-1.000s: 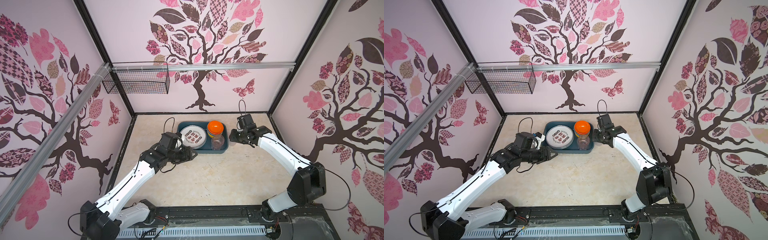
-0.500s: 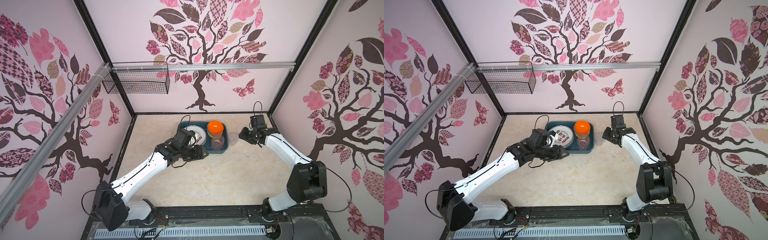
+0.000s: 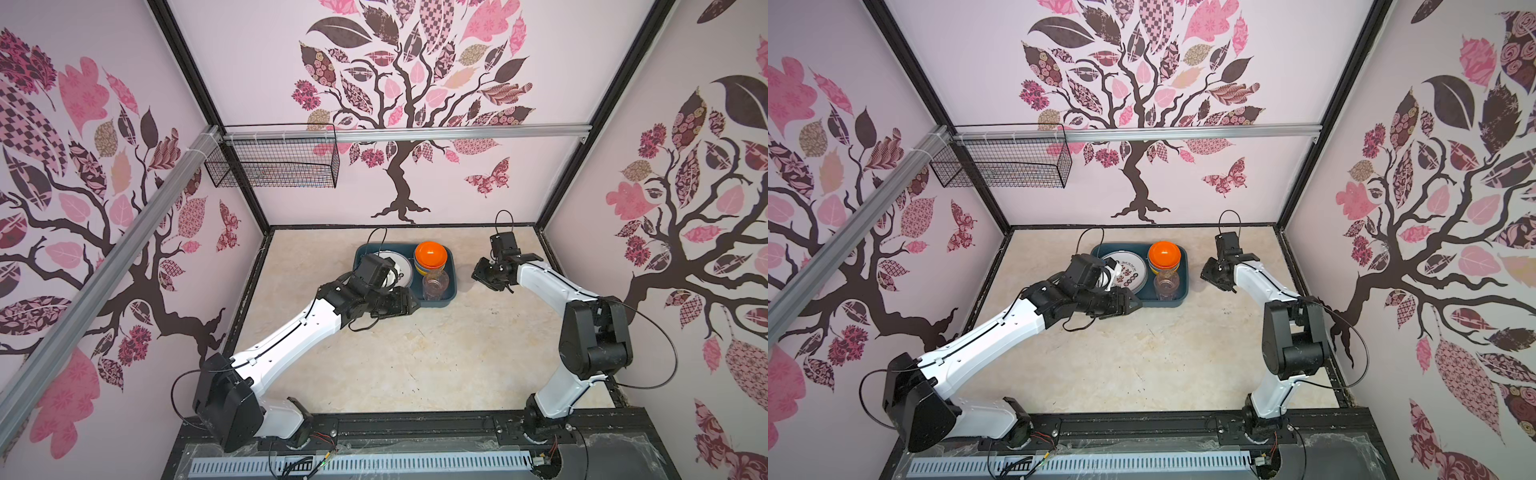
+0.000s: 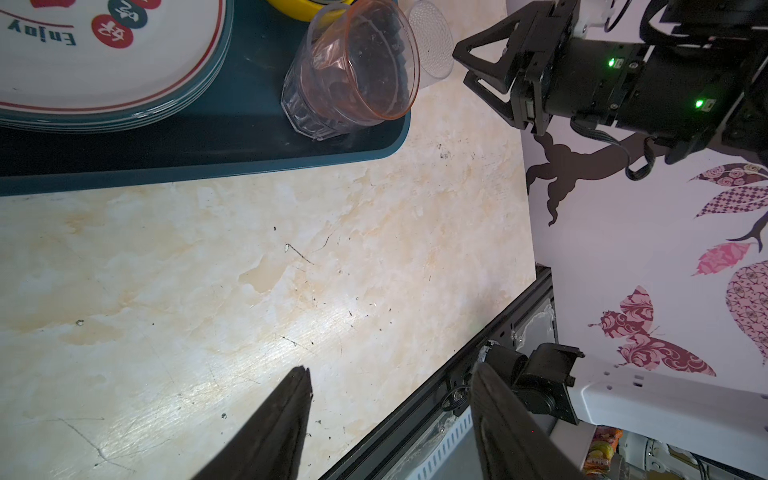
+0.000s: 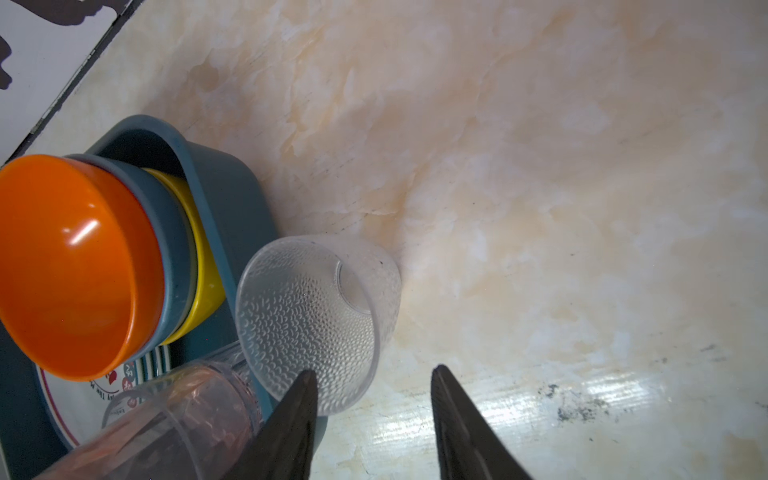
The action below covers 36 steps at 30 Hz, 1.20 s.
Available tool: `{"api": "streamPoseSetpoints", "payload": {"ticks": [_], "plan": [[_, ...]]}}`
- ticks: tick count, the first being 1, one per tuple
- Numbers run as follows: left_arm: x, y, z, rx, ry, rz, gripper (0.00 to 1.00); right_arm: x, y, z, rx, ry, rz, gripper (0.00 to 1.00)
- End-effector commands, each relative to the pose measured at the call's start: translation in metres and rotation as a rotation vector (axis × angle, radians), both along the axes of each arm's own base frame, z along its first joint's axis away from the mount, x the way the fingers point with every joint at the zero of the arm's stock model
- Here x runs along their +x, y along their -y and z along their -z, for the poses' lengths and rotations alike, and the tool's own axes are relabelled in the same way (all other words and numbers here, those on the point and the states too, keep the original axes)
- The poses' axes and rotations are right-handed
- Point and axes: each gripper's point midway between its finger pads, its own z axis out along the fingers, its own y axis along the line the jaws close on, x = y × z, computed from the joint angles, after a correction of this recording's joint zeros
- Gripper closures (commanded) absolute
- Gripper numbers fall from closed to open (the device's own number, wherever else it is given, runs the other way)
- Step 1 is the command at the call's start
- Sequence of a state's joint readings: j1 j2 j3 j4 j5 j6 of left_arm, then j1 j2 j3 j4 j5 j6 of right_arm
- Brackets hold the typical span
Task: Place the mixed dishes into the plastic bin
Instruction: 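Move the right gripper to the frosted cup and grasp its rim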
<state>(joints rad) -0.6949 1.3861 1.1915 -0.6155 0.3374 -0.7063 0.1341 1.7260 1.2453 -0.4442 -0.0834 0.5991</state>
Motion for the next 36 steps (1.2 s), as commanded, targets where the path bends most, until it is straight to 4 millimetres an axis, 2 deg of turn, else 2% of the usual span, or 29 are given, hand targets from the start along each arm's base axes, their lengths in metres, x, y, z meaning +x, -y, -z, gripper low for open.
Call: {"api": "streamPoseSetpoints", "payload": {"ticks": [1,9,17,24,27,32,36], "plan": [[0.004,0.001,-0.011,0.0,0.04,0.004,0.36,0.012,0.001,0.006,0.004,-0.008,0.014,0.52],[0.001,-0.003,-0.008,0.012,0.038,-0.003,0.36,0.018,-0.002,0.021,0.019,-0.044,0.009,0.6],[0.0,-0.007,-0.005,0.017,0.035,-0.014,0.37,0.014,-0.003,0.034,0.023,-0.085,0.005,0.68],[-0.003,-0.012,-0.001,0.024,0.034,-0.024,0.37,0.007,0.0,0.041,0.01,-0.109,0.004,0.83],[-0.005,-0.014,0.0,0.026,0.033,-0.027,0.37,0.003,0.004,0.042,0.001,-0.112,0.009,0.9],[-0.008,-0.02,0.0,0.026,0.036,-0.037,0.37,-0.004,0.01,0.035,-0.032,-0.105,0.009,0.94],[-0.01,-0.029,0.0,0.028,0.041,-0.056,0.37,-0.012,0.016,0.021,-0.062,-0.092,0.006,0.94]]}}
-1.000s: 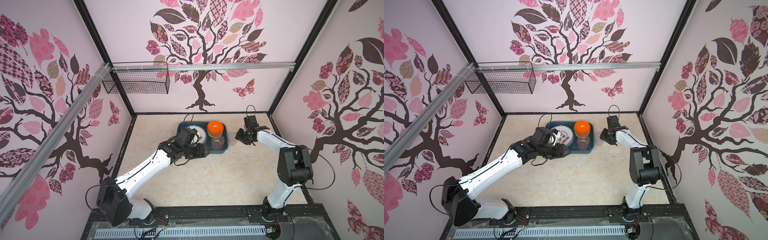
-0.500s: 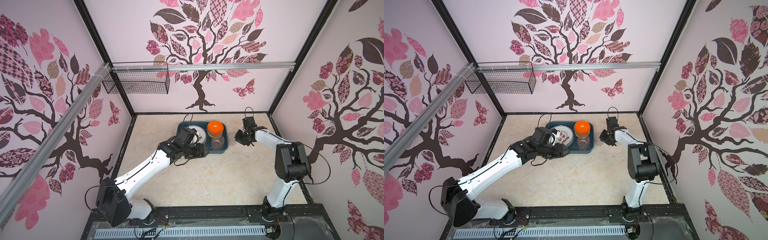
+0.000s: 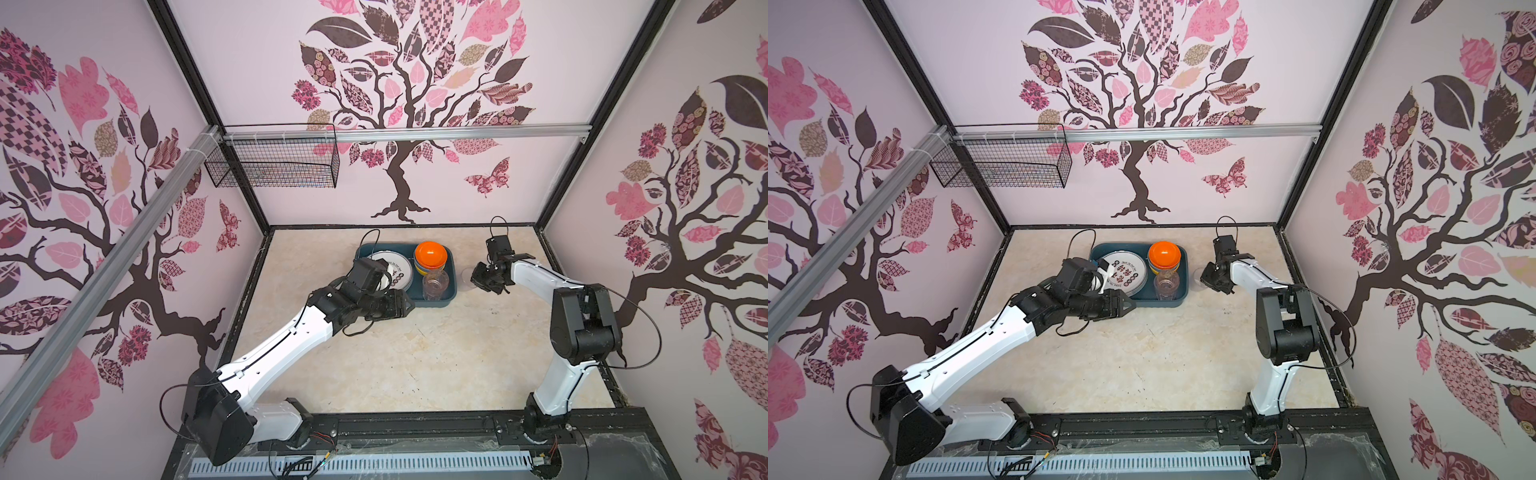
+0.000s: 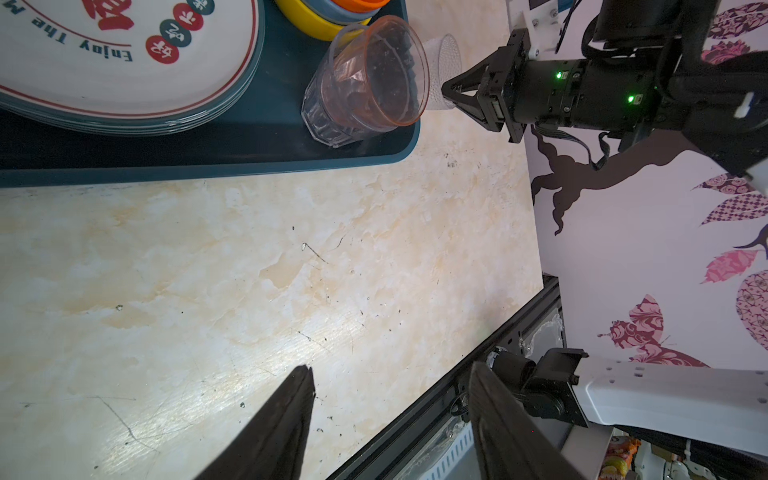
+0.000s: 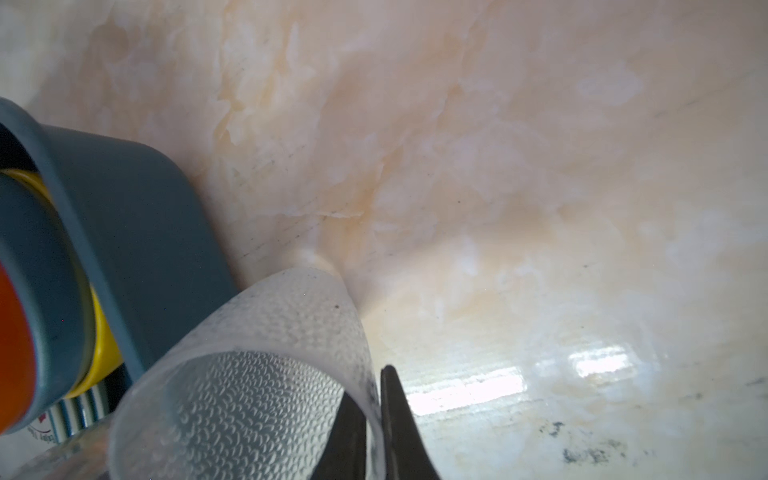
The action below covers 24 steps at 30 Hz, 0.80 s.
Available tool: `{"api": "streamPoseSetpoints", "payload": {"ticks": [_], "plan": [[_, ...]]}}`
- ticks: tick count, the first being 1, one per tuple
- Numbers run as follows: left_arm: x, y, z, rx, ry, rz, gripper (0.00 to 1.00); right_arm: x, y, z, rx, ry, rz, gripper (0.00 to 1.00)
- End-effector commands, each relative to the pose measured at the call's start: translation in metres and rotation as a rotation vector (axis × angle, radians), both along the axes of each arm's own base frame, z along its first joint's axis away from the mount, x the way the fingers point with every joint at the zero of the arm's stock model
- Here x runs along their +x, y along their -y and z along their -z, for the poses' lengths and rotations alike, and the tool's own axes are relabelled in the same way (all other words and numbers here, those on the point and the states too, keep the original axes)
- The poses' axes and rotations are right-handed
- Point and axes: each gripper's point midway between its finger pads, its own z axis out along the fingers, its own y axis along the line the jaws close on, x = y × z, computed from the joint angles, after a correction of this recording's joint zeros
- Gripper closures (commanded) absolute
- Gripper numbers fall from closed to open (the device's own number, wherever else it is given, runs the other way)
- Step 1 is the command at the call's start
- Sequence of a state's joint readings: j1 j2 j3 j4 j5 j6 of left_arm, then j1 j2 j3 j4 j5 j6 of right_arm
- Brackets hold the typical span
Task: Place the mixed dishes into the plastic bin
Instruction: 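Move the right gripper to the frosted cup and grasp its rim, then lift the frosted cup and carry it over the stacked cups with the right gripper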
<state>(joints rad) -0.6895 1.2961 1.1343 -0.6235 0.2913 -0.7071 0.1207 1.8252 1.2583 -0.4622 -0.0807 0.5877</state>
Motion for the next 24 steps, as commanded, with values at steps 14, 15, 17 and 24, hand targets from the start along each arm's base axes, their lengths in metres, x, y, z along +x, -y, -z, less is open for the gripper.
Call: {"api": "streamPoseSetpoints", "payload": {"ticks": [14,15,17,24], "plan": [[-0.008,-0.05,0.007,0.011,0.0,-0.086,0.37,-0.048,0.016,-0.077,-0.068,0.088,-0.039,0.94],[-0.01,-0.054,0.007,0.015,0.001,-0.092,0.37,-0.051,0.015,-0.081,-0.067,0.092,-0.049,0.94],[-0.012,-0.059,0.006,0.023,0.005,-0.101,0.37,-0.056,0.014,-0.09,-0.064,0.1,-0.066,0.94],[-0.021,-0.075,0.002,0.052,0.024,-0.132,0.36,-0.07,0.001,-0.115,-0.059,0.113,-0.147,0.93]]}}
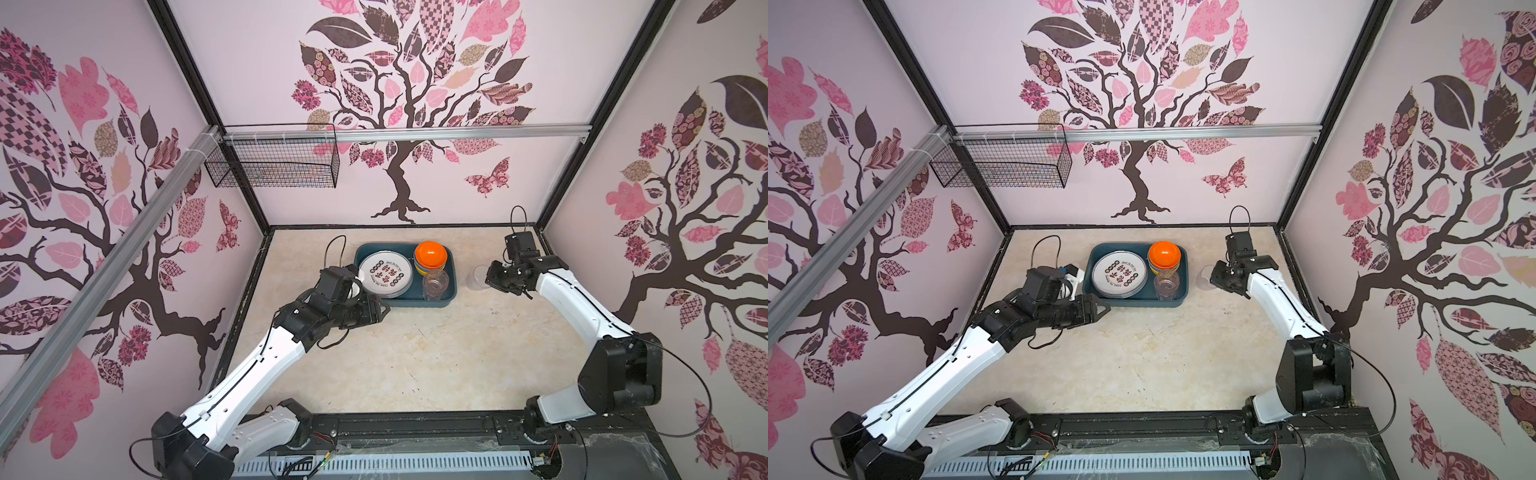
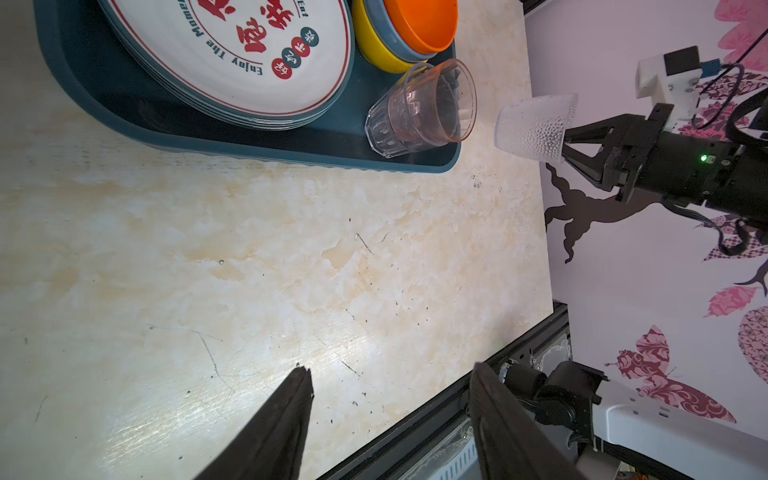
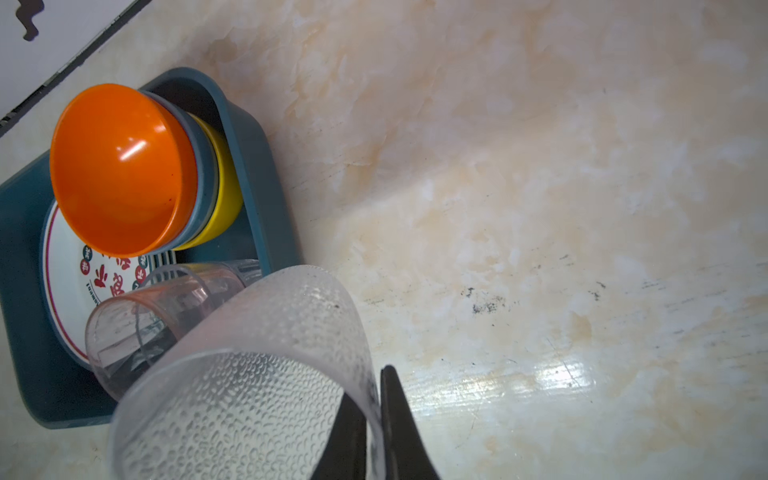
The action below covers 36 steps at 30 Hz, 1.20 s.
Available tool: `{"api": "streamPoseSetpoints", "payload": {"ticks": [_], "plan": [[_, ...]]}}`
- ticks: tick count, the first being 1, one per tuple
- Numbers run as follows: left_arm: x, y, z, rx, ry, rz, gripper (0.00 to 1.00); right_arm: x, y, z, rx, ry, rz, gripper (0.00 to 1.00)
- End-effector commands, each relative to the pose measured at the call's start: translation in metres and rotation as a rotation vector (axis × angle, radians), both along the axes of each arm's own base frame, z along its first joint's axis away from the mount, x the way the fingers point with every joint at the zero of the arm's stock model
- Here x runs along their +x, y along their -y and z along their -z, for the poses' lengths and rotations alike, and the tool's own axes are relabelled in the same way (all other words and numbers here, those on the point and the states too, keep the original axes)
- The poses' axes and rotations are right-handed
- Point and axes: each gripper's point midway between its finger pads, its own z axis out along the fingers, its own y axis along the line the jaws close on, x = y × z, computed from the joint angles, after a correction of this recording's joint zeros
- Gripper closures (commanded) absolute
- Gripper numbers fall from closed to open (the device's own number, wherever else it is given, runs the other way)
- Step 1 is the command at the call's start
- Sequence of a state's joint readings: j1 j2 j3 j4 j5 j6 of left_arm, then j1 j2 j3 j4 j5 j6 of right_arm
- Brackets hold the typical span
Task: Place the mixed dishes into the plastic bin
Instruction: 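Lift the frosted cup and carry it over the stacked cups with the right gripper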
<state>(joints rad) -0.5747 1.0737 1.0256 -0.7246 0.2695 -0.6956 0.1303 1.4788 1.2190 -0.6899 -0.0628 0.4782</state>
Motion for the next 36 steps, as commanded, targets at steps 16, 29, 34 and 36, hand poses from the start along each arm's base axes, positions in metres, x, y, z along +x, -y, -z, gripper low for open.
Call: {"api": "streamPoseSetpoints", "payload": {"ticks": [16,29,34,36], "plan": [[-0.01,-0.02,0.001,0.059,0.013,-0.03,0.36,-0.006,-0.063,-0.058,-0.022,0.047,-0.219,0.93],[-0.01,-0.019,-0.005,0.051,0.021,-0.026,0.34,0.006,-0.091,-0.055,-0.049,0.03,-0.293,0.93],[-0.009,-0.018,-0.003,0.052,0.015,-0.025,0.34,0.011,-0.097,-0.053,-0.065,0.023,-0.309,0.93],[-0.009,-0.017,-0.002,0.052,0.011,-0.024,0.34,0.013,-0.098,-0.051,-0.071,0.019,-0.312,0.93]]}}
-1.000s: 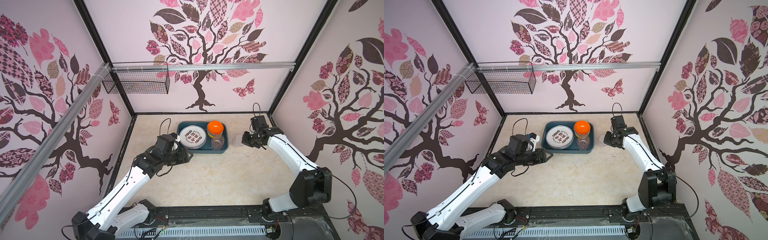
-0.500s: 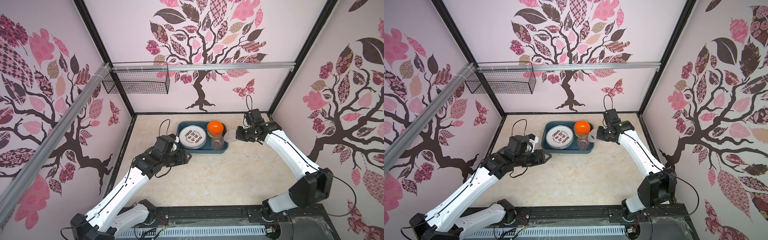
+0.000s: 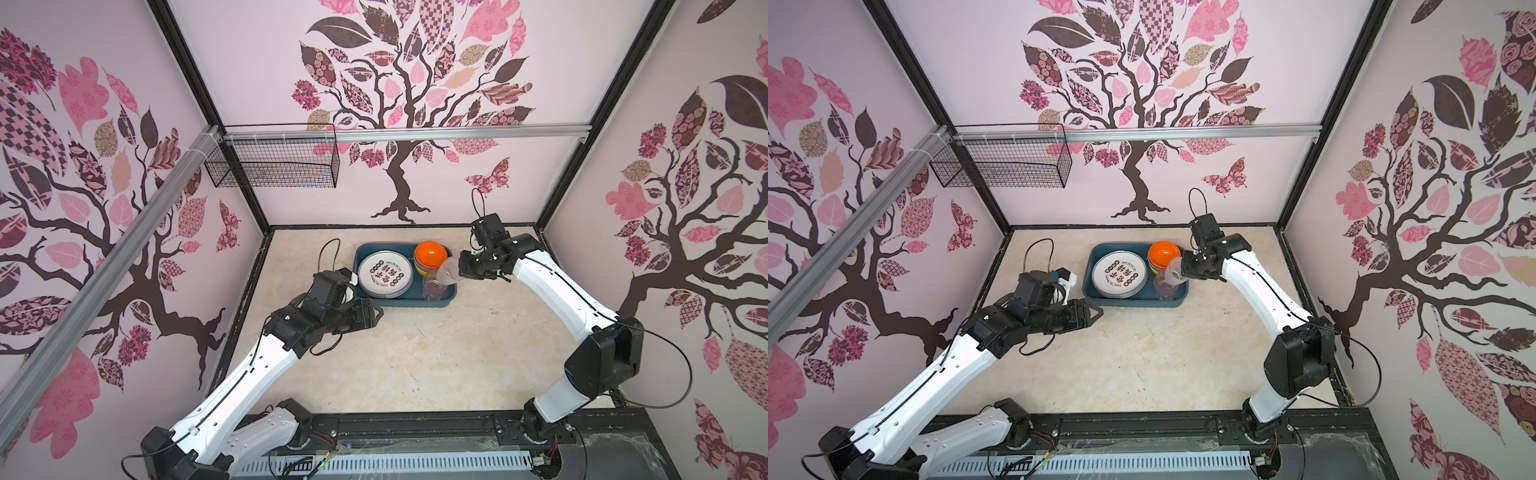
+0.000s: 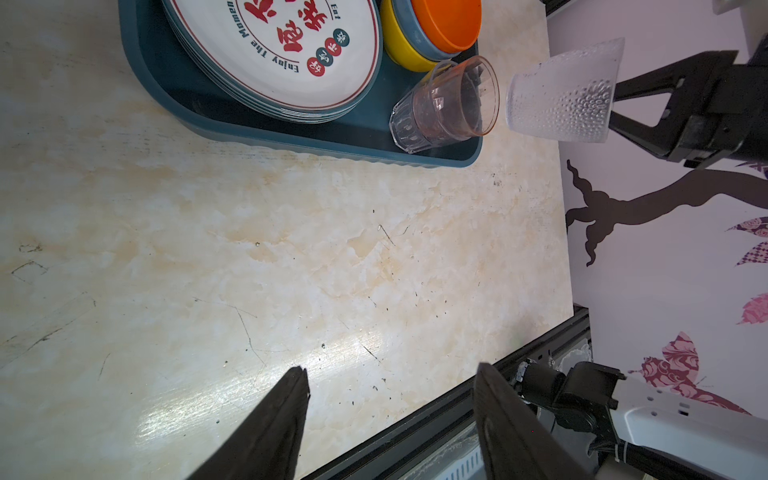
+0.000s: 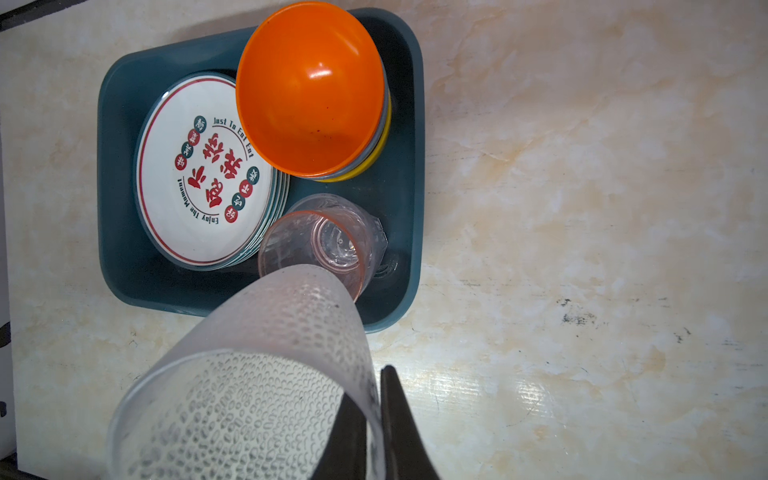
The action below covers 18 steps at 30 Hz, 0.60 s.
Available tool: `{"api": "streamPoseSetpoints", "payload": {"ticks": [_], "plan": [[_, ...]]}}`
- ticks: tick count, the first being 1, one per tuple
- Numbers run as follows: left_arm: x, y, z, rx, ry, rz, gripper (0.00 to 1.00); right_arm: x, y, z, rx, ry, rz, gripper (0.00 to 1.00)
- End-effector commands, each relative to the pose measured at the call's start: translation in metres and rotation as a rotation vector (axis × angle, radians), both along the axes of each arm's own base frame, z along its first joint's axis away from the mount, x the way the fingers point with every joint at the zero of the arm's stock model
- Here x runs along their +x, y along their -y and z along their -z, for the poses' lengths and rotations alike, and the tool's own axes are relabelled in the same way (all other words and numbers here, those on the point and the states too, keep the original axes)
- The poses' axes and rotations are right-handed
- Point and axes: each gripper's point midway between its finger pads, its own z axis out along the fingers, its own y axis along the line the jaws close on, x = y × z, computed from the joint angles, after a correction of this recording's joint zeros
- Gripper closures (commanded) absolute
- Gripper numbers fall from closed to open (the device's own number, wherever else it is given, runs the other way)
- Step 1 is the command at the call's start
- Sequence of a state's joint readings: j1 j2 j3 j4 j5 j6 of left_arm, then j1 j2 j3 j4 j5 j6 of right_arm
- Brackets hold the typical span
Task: Place the mixed dishes into the plastic bin
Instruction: 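Lift the frosted cup and carry it over the stacked cups with the right gripper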
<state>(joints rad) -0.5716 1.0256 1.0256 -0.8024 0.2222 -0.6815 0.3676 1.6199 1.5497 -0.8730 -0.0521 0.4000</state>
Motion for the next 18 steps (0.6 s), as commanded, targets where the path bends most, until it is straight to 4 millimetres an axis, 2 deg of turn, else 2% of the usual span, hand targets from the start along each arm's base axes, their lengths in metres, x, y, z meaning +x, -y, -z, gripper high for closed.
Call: {"api": "streamPoseSetpoints", "payload": {"ticks": [1,18], "plan": [[0.001,-0.001,-0.002,0.004,0.008,0.003,0.34,0.005,-0.002,-0.001,-0.027,-0.002,-0.014,0.93],[0.001,0.0,0.005,0.004,-0.005,0.0,0.34,0.02,-0.015,0.021,-0.063,-0.048,-0.043,0.93]]}}
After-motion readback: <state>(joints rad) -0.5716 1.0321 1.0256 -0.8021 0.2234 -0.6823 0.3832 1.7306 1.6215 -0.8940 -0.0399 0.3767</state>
